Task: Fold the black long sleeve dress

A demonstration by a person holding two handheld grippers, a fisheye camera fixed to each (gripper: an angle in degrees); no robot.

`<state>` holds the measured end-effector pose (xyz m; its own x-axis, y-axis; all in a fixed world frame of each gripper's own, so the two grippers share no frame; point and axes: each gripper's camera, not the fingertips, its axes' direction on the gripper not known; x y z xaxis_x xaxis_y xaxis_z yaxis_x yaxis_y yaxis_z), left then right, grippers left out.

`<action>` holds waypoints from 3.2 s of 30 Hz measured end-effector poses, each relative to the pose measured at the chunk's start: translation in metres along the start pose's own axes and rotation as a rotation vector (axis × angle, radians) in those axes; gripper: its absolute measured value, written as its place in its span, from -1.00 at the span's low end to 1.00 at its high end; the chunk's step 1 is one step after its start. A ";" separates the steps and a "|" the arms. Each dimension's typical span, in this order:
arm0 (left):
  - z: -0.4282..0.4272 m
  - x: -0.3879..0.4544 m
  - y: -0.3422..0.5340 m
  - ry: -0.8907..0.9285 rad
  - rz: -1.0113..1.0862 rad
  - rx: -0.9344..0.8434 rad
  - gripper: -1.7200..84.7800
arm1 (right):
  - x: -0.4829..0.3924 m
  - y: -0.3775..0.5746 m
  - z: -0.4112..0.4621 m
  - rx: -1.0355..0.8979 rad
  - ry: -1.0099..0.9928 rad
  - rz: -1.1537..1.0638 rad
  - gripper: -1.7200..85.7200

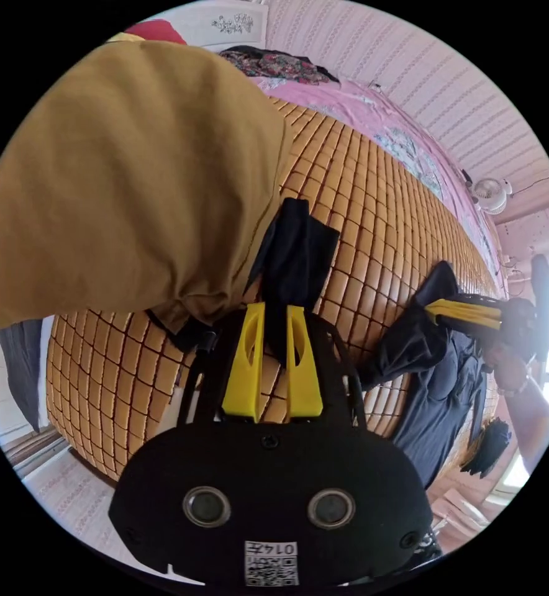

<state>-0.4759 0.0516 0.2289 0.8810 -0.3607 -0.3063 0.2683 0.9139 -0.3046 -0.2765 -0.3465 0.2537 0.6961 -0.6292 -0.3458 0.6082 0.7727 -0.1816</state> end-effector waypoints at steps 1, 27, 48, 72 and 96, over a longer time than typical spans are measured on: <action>-0.004 -0.004 0.005 0.004 -0.004 -0.021 -0.88 | 0.001 0.001 -0.004 0.017 0.000 0.011 -0.98; -0.101 -0.059 0.135 -0.246 0.282 0.059 -0.75 | -0.015 -0.026 -0.019 0.118 0.034 0.057 -0.98; -0.171 -0.160 0.088 0.065 -0.038 -0.036 -0.87 | -0.008 -0.012 -0.017 0.154 -0.012 0.084 -0.98; -0.200 -0.116 0.073 0.287 0.522 -0.254 -0.98 | -0.010 0.030 -0.001 0.142 0.014 -0.028 -0.98; -0.113 -0.177 0.053 0.048 -0.149 -0.113 -0.98 | -0.030 0.126 0.028 0.254 -0.137 0.147 -0.98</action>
<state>-0.6614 0.1426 0.1651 0.8145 -0.5015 -0.2918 0.3465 0.8238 -0.4485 -0.2105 -0.2328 0.2672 0.8182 -0.5308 -0.2209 0.5608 0.8216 0.1028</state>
